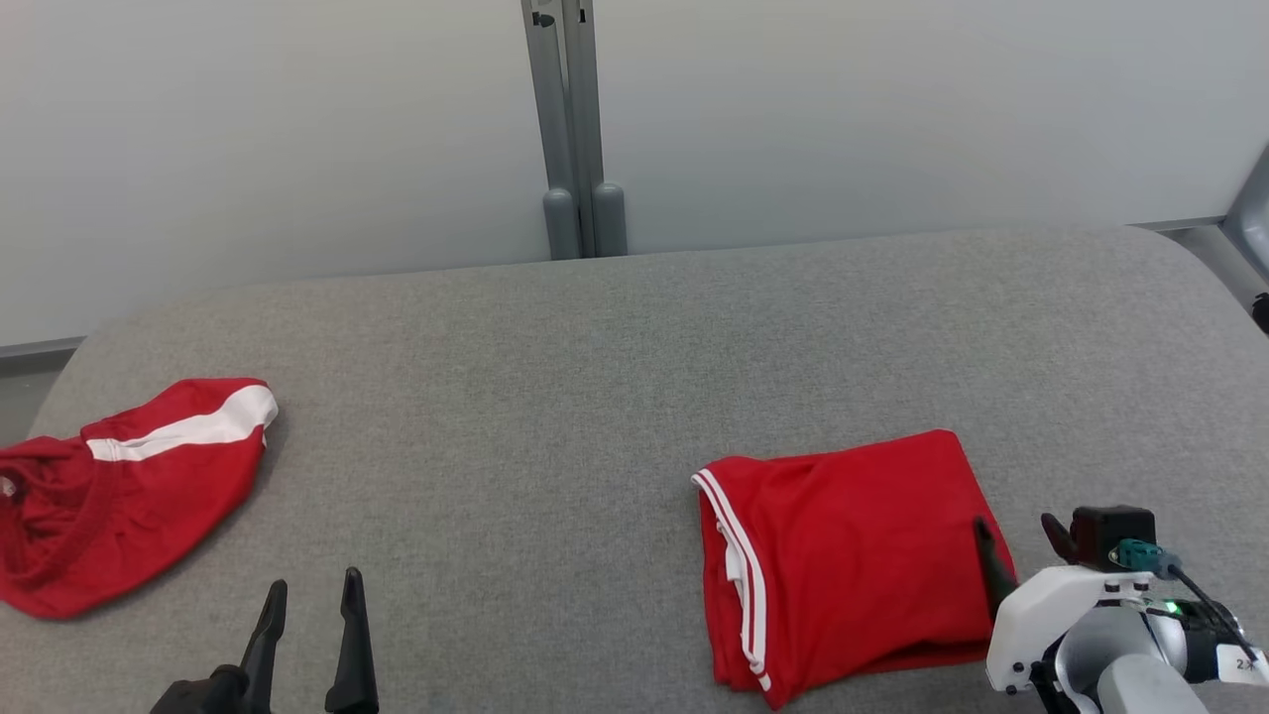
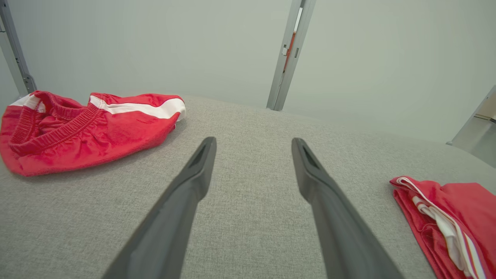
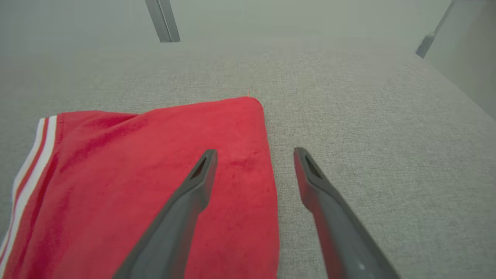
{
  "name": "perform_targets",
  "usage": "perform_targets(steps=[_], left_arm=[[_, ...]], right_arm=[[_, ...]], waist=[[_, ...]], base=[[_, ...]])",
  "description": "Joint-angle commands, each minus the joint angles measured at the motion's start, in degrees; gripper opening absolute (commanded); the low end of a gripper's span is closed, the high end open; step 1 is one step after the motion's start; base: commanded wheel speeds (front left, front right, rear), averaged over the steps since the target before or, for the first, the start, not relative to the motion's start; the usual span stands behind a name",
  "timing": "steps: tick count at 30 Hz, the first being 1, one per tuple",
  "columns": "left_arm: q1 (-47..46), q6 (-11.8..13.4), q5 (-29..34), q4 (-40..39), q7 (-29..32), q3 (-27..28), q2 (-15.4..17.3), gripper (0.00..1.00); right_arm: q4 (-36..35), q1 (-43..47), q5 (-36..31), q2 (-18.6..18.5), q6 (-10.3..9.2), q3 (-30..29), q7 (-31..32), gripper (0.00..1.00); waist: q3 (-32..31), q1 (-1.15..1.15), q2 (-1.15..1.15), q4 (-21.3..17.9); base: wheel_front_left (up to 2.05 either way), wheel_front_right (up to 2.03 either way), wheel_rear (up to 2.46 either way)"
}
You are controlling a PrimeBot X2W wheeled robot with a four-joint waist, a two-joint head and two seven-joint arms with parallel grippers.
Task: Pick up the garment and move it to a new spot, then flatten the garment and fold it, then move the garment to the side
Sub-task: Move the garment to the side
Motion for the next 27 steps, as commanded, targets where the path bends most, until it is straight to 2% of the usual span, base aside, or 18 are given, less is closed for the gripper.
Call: perform_targets(steps=[1,4,12,21,22,23,24,25,27], left_arm=[[-0.7,-0.3,0.4,-0.1,0.0,-0.2,0.2,1.0],[-1.1,-0.3,0.6,-0.3,0.0,-0.7,0.2,1.0],[-1.6,-0.3,1.6,-0.5,0.0,-0.9,0.2,1.0],[-1.7,-0.4,2.0,-0.7,0.0,-1.1,0.2,1.0],[-1.7,-0.4,2.1,-0.7,0.0,-1.2,0.2,1.0],[-1.7,-0.4,2.1,-0.7,0.0,-1.2,0.2,1.0],[-1.8,-0.4,2.0,-0.8,0.0,-1.3,0.2,1.0],[-1.9,-0.4,1.9,-0.9,0.0,-1.3,0.2,1.0],[-2.1,-0.4,2.0,-1.1,0.0,-1.5,0.2,1.0]], right_arm=[[1.1,-1.0,0.5,-0.4,-0.05,-0.5,2.2,1.0],[3.4,-2.6,1.6,-1.2,-0.06,-1.0,5.9,1.0],[9.3,-5.1,2.8,-1.4,-0.06,-1.9,9.5,1.0],[16.7,-5.9,1.7,-3.9,-0.08,2.8,16.0,1.0],[17.1,-6.2,1.9,-4.1,-0.08,3.2,16.4,0.82],[17.3,-6.6,2.1,-4.4,-0.08,3.6,16.6,0.39],[17.4,-7.0,2.1,-4.8,-0.08,4.5,16.8,0.15],[17.3,-7.3,2.2,-5.1,-0.09,5.0,16.8,0.0],[17.0,-8.2,2.2,-6.0,-0.11,6.5,16.7,0.0]], waist=[[0.9,0.0,0.0,0.8],[1.9,0.0,0.0,1.8],[3.8,0.0,0.0,4.0],[4.6,0.0,0.0,4.9],[4.7,0.0,0.0,4.9],[4.9,0.0,0.0,4.9],[5.1,0.0,0.0,4.9],[5.3,0.0,0.0,4.9],[5.9,0.0,0.0,4.7]], base=[[0.0,0.0,0.0],[0.0,0.0,0.0],[0.0,0.0,0.0],[0.0,0.0,0.0],[0.0,0.0,0.0],[0.0,0.0,0.0],[0.0,0.0,0.0],[0.0,0.0,0.0],[0.0,0.0,0.0]])
